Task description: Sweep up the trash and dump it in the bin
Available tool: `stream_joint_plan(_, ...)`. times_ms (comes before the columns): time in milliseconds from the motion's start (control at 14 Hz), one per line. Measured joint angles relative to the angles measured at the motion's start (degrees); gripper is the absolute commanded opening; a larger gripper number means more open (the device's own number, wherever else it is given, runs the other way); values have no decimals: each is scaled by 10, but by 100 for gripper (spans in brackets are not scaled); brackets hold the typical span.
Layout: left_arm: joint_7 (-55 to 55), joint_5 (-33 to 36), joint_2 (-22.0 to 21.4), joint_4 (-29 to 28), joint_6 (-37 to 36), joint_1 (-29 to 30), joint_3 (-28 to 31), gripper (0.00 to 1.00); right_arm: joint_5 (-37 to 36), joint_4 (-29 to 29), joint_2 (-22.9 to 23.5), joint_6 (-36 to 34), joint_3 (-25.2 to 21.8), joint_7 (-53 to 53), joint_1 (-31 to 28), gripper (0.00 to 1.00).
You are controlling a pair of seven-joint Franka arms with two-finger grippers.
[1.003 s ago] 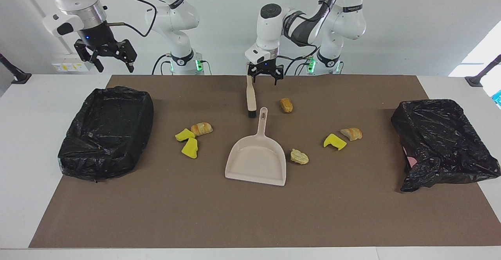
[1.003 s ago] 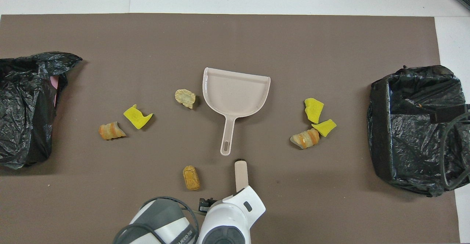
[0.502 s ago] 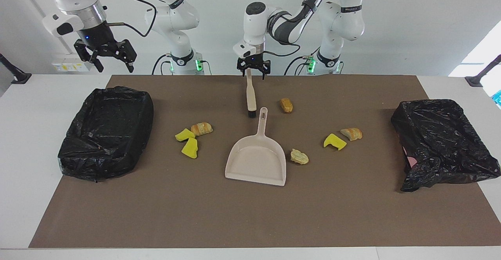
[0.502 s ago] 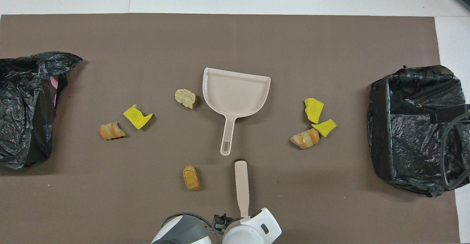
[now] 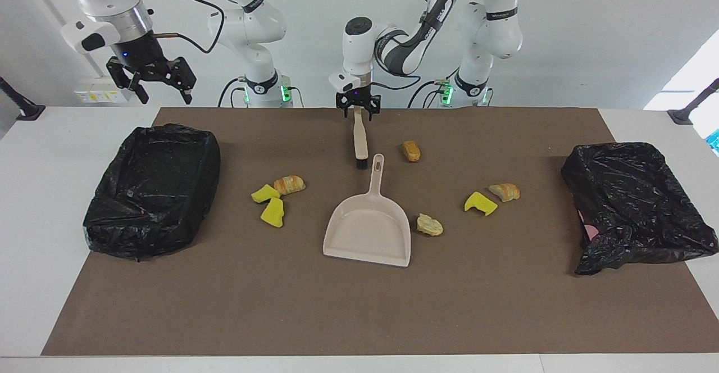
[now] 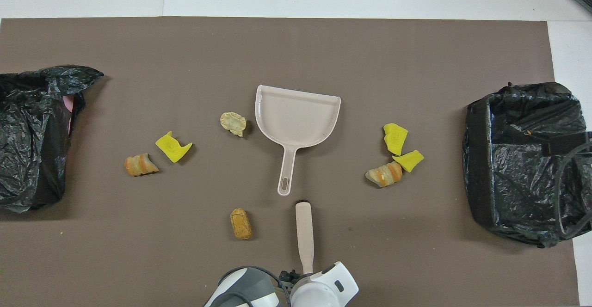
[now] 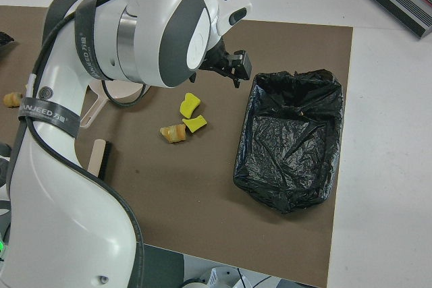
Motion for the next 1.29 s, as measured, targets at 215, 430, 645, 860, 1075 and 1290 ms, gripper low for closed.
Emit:
stream_joint_plan(215,-1,0,-4,3,-6,0,1,38,0,0,-1,0,0,0,0,100)
stream_joint_plan(430,-11,0,-7,11,-24,0,2,0,0,-2,-2,0,0,0,0,100)
stream_joint_plan(645,-13,0,-7,14,-48,0,4,0,0,-3,-2,0,0,0,0,100)
stream_joint_plan(860,-15,0,-27,24,-108,5,10,0,0,-3,-3,0,0,0,0,100)
stream_joint_plan(1075,-19,0,-64,55,-231,19,20,0,0,-4,-3,0,0,0,0,100)
stream_joint_plan(1290,-21,0,-81,87,-345,53,23,0,0,-4,-3,0,0,0,-1,100)
